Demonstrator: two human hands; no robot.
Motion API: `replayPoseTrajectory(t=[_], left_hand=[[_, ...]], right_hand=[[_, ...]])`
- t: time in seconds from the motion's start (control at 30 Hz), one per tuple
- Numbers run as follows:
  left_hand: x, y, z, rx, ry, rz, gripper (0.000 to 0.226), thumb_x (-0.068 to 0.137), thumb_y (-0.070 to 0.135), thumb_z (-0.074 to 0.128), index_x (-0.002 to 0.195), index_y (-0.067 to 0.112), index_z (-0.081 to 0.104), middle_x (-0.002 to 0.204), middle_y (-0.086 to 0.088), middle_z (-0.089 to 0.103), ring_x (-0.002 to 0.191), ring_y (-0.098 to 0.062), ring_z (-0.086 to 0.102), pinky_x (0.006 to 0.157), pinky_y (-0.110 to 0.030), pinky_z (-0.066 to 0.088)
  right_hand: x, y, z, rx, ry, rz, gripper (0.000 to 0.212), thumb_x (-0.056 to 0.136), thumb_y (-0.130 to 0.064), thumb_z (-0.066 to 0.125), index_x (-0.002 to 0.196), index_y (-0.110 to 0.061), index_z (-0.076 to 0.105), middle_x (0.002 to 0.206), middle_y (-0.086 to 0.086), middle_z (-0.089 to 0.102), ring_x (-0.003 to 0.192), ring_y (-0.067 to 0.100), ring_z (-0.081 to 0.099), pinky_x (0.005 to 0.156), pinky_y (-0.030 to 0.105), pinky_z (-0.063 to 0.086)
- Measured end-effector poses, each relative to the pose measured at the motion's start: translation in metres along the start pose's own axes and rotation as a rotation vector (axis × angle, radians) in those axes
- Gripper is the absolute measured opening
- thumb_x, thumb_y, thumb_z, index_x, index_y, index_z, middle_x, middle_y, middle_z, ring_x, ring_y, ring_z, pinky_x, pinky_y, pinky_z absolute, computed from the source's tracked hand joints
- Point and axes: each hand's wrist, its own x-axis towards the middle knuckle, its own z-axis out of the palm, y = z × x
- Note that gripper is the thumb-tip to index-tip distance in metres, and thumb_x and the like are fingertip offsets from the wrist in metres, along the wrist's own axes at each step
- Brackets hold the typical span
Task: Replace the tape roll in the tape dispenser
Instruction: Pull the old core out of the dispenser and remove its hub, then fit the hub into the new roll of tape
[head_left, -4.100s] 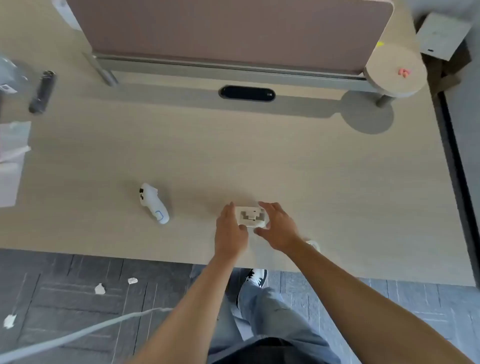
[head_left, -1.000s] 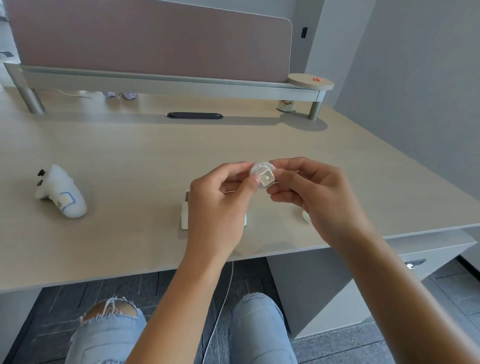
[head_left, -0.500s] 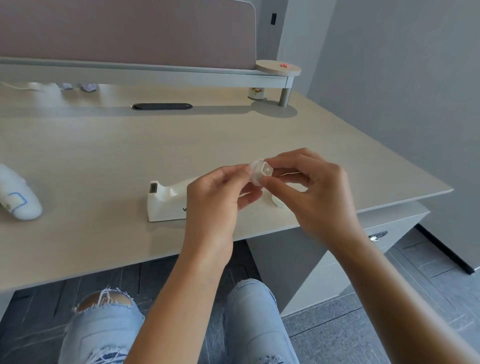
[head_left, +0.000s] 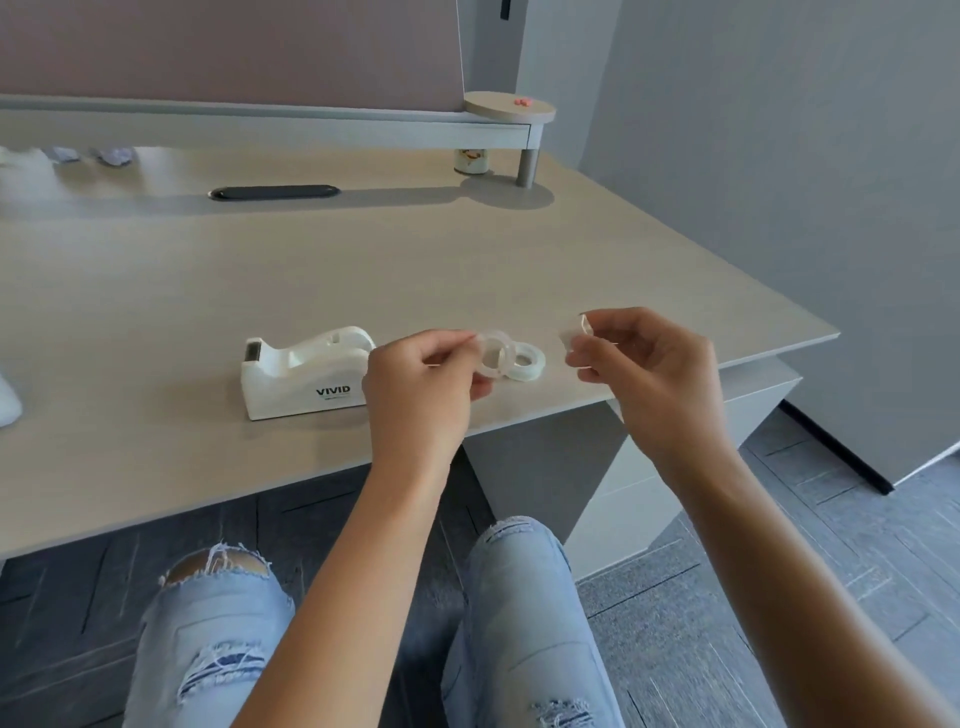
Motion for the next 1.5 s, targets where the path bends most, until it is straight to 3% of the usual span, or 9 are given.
replayPoseTrajectory(t=[0.2,0.53,0.7,0.83,0.93,1.1,1.3,1.43,1.5], left_hand=[[0.037,-0.001,0.034,0.419,0.113,0.255,0.017,0.091,0.017,0.073,0.104,0.013,0.082,0.093,-0.002,0.080,0.080,-0.012,0.071,0.079,-0.024,0.056],[0.098,-0.008,0.063,0.878,0.094,0.133,0.022,0.089,0.014,0.057,0.091,0.021,0.078,0.095,-0.006,0.077,0.088,-0.035,0.071,0.072,-0.037,0.056],[0.080,-0.019,0.051,0.893,0.040,0.287,0.030,0.097,0.012,0.054,0.122,0.016,0.070,0.122,-0.005,0.069,0.117,-0.028,0.061,0.093,-0.038,0.051],[0.047,-0.032,0.039,0.815,-0.236,0.519,0.048,0.083,-0.006,0.054,0.124,0.013,0.072,0.133,0.000,0.066,0.129,-0.019,0.056,0.102,-0.014,0.037],[0.035,-0.035,0.034,0.871,-0.467,0.483,0.051,0.086,0.008,0.056,0.136,0.016,0.067,0.150,0.009,0.057,0.141,-0.011,0.049,0.117,-0.032,0.041],[0.015,-0.035,0.021,1.028,-0.498,0.553,0.058,0.083,0.043,0.077,0.136,0.021,0.064,0.147,0.011,0.052,0.132,-0.010,0.045,0.113,-0.029,0.038],[-0.003,-0.056,0.007,1.016,-0.253,0.743,0.034,0.080,0.001,0.077,0.111,0.012,0.072,0.114,-0.004,0.061,0.100,-0.027,0.060,0.085,-0.041,0.053],[-0.013,-0.056,0.005,0.830,-0.100,0.728,0.002,0.090,0.004,0.072,0.091,0.005,0.070,0.092,-0.003,0.064,0.080,-0.021,0.058,0.072,-0.024,0.045],[-0.014,-0.050,0.006,0.669,-0.024,0.589,0.015,0.094,0.014,0.073,0.082,0.006,0.069,0.079,-0.002,0.065,0.071,-0.020,0.055,0.064,-0.023,0.043]], right_hand=[[0.025,0.031,-0.014,-0.090,-0.019,0.098,0.016,0.089,-0.021,0.080,0.106,-0.021,0.080,0.093,0.006,0.082,0.076,0.013,0.074,0.077,0.037,0.064],[0.070,0.060,0.004,-0.226,-0.161,0.019,0.012,0.091,-0.022,0.076,0.103,-0.024,0.079,0.093,-0.011,0.079,0.086,0.007,0.075,0.070,0.024,0.061],[0.073,0.071,0.007,-0.217,-0.173,0.041,0.016,0.093,-0.022,0.073,0.108,-0.026,0.078,0.095,-0.010,0.079,0.086,0.015,0.075,0.072,0.028,0.061],[0.073,0.075,0.004,-0.160,-0.137,0.043,0.015,0.093,-0.023,0.074,0.108,-0.025,0.078,0.092,-0.005,0.080,0.082,0.021,0.077,0.072,0.036,0.063],[0.074,0.077,0.003,-0.130,-0.128,0.049,0.016,0.093,-0.023,0.075,0.109,-0.022,0.079,0.091,-0.002,0.080,0.075,0.015,0.075,0.073,0.039,0.064],[0.074,0.075,-0.002,-0.045,-0.097,0.072,0.017,0.093,-0.019,0.076,0.109,-0.015,0.078,0.083,-0.002,0.074,0.055,0.003,0.064,0.059,0.022,0.055],[0.063,0.065,0.001,-0.005,-0.132,0.088,0.017,0.094,-0.016,0.075,0.110,-0.014,0.078,0.084,-0.002,0.070,0.055,0.000,0.066,0.055,0.018,0.053],[0.052,0.057,0.005,0.012,-0.146,0.084,0.015,0.095,-0.015,0.072,0.108,-0.016,0.079,0.080,-0.001,0.065,0.057,0.004,0.063,0.054,0.020,0.050],[0.047,0.055,0.006,0.011,-0.162,0.097,0.013,0.095,-0.017,0.071,0.105,-0.019,0.079,0.083,-0.001,0.067,0.064,0.010,0.065,0.060,0.031,0.056]])
